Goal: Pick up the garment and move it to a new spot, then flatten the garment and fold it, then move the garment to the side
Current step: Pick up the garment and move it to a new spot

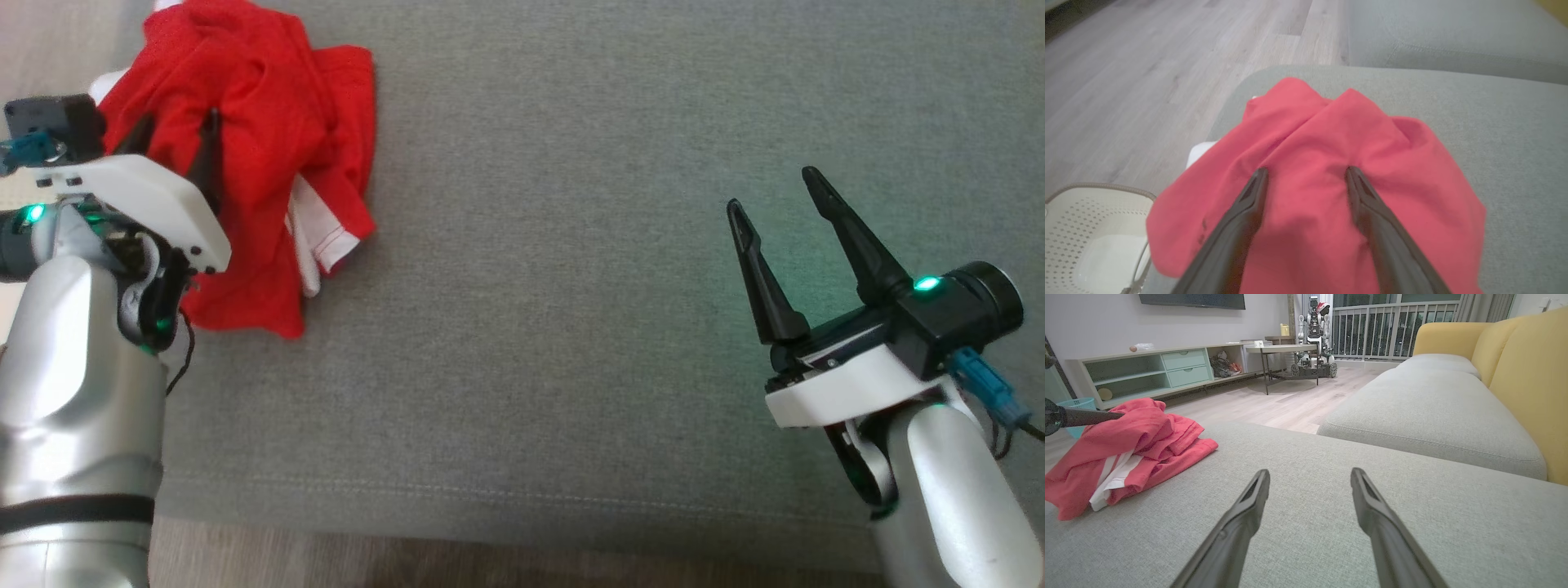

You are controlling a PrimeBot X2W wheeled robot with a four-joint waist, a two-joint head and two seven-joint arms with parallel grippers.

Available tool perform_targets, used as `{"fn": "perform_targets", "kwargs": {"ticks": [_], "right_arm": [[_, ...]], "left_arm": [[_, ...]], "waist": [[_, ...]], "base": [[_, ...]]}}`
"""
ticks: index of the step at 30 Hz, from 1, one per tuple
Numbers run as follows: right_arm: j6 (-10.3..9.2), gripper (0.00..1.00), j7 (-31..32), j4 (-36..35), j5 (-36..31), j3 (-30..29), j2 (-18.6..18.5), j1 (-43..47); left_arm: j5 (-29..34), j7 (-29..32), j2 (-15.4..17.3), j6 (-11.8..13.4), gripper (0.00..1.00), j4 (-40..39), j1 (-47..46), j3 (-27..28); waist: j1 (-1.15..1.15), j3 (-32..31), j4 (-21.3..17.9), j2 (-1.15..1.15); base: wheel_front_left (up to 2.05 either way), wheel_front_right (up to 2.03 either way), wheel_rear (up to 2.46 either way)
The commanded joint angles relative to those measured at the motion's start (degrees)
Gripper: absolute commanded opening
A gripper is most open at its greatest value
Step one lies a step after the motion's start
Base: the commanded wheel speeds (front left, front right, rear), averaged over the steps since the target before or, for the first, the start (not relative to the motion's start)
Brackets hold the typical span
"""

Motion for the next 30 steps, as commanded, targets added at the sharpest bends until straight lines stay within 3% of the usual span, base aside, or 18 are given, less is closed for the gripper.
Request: {"fn": "perform_targets", "kwargs": {"ticks": [1,6,7,18,23,30], "right_arm": [[-0.01,1.0,0.05,-2.13,0.31,0.97,-0.24,-1.35],[-0.01,1.0,0.09,-2.11,0.26,1.18,-0.29,-1.25],[-0.01,1.0,0.14,-2.17,0.25,1.13,-0.27,-1.26],[-0.01,1.0,-0.06,-1.35,0.0,0.6,0.31,-1.09],[-0.01,1.0,-0.86,0.24,-0.02,0.75,1.72,-0.52],[-0.01,1.0,-1.86,2.42,-0.04,0.82,3.11,-0.05]], "left_arm": [[-0.6,0.67,3.06,-0.27,1.0,-0.04,-2.61,1.8],[-1.22,1.49,3.37,-0.92,0.99,5.42,-4.21,1.06],[-1.74,1.42,3.22,-1.22,0.0,6.23,-4.54,0.98],[-2.95,-8.56,3.15,-1.94,0.0,8.57,-7.57,0.89],[-2.96,-13.46,3.11,-1.51,0.0,4.91,-7.01,1.07],[-2.98,-15.81,2.8,-0.77,0.0,-3.96,-4.35,0.78]], "waist": [[-0.01,0.44,-0.58,0.0],[-0.01,0.29,-1.17,0.0],[-0.01,0.24,-1.16,0.0],[-0.01,-2.2,0.4,0.0],[-0.01,-5.44,1.22,0.0],[-0.01,-9.62,1.61,0.0]], "base": [[0.0,0.0,0.0],[0.0,0.0,0.0],[0.0,0.0,0.0],[0.0,0.0,0.0],[0.0,0.0,0.0],[0.0,0.0,0.0]]}}
